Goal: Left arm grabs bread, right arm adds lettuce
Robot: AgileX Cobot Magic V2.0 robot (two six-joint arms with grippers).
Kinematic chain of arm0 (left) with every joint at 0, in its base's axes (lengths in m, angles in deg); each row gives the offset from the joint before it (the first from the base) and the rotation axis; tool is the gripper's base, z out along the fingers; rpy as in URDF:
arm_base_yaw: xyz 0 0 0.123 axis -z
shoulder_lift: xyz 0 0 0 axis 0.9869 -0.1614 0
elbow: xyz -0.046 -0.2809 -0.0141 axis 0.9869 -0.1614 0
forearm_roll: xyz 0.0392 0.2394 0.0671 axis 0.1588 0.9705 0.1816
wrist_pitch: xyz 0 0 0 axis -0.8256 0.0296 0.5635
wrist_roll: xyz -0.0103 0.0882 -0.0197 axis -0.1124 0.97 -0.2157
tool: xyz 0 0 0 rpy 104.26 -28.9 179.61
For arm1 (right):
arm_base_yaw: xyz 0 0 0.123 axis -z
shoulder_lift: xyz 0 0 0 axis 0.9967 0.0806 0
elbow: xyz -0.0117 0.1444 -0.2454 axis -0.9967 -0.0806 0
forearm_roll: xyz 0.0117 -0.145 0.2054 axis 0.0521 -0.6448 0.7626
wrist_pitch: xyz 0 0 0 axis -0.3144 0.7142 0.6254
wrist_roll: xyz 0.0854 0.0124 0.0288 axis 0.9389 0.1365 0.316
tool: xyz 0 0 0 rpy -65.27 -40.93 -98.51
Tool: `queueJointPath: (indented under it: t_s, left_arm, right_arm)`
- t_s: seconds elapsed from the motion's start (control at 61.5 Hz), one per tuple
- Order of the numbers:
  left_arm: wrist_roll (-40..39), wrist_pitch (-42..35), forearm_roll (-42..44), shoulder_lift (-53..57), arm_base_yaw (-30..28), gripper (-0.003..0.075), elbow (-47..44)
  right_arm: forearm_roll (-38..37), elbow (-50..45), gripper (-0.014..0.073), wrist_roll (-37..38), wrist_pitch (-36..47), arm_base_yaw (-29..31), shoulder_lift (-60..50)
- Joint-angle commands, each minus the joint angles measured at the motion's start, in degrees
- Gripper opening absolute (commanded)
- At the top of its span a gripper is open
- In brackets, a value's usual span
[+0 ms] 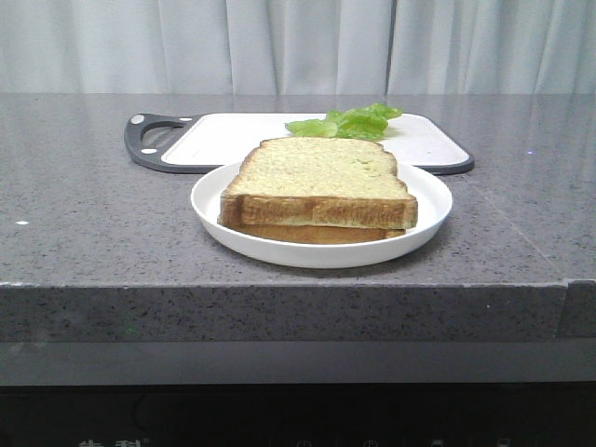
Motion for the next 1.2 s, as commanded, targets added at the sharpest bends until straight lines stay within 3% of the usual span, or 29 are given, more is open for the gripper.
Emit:
queueJointPath:
  t_s: [0.0, 0.813, 1.008, 1.187]
  left_arm:
    - [-0.55, -4.89, -0.52, 0.89, -0.17, -0.0019, -0.32]
    - [-0.55, -6.97, -2.28, 0.89, -0.17, -0.002, 0.74]
    - [-0.55, -2.79, -3.52, -1.81, -0.17, -0.002, 9.4]
    - [-0.55, 3.61, -3.52, -13.26, -0.17, -0.002, 20.14]
  right_arm:
    - [-0.28, 0.18, -0.0067, -0.07, 4.82, 0.3, -1.17]
    - [-0.28, 0.67, -0.0067, -0.07, 6.64, 0.3, -1.17]
    - [-0.28, 9.02, -0.0065, -0.07, -0.22, 0.3, 0.1]
    - [-0.28, 19.53, -0.0065, -0.07, -4.2, 0.3, 8.51]
